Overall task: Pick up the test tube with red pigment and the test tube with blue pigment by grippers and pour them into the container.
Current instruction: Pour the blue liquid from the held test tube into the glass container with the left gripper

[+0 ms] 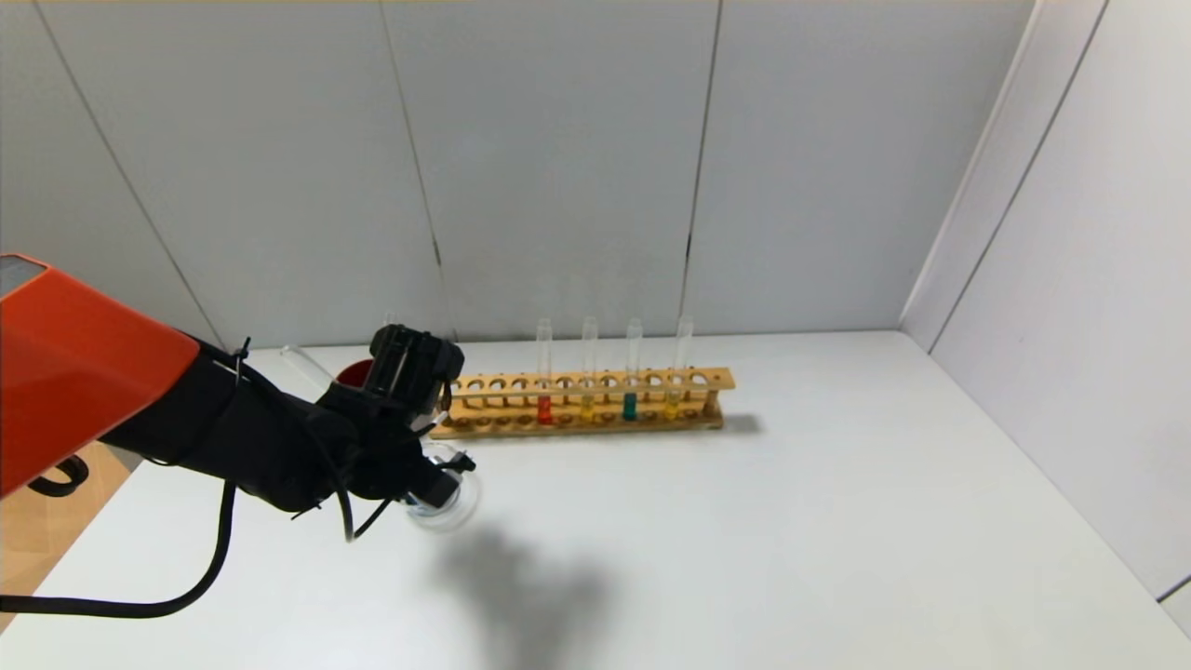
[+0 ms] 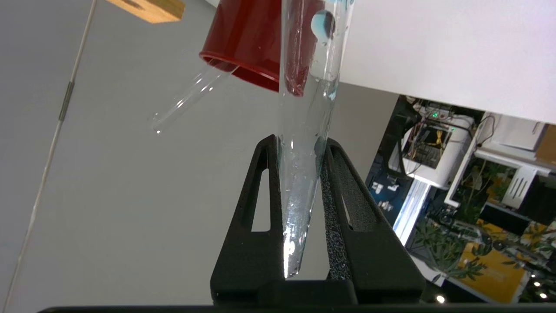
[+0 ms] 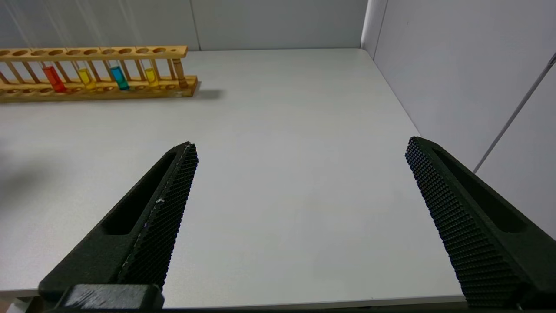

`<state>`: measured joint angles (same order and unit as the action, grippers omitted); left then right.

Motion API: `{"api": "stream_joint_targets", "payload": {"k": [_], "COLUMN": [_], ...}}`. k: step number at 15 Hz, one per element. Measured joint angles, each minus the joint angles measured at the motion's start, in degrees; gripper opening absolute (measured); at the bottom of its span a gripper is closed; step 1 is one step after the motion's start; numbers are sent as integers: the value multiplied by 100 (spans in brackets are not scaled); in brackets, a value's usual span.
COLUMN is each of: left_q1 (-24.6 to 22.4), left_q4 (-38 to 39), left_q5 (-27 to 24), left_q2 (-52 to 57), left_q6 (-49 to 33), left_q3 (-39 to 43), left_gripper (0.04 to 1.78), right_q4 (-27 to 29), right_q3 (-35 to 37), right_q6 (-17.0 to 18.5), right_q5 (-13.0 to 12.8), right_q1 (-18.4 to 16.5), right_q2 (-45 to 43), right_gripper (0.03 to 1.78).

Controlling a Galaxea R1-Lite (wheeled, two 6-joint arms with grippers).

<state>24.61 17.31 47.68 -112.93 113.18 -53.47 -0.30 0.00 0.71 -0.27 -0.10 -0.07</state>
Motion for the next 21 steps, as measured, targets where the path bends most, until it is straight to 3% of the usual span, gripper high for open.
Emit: {"api": "stream_joint_targets", "payload": {"k": [12, 21], "left_q1": [90, 424], "left_q4": [-133, -106], "left_q5": [425, 1323], "left_q2": [233, 273], "left_q6": [538, 1053], "left_q3": [-17, -78], "left_gripper": [32, 32], "right_q4": [0, 0], "right_q3": [0, 0], "right_q6": [-2, 0], "right_q5": [0, -2], "right_q1": [0, 2], "right_q2": [0, 0], "right_gripper": [175, 175]}}
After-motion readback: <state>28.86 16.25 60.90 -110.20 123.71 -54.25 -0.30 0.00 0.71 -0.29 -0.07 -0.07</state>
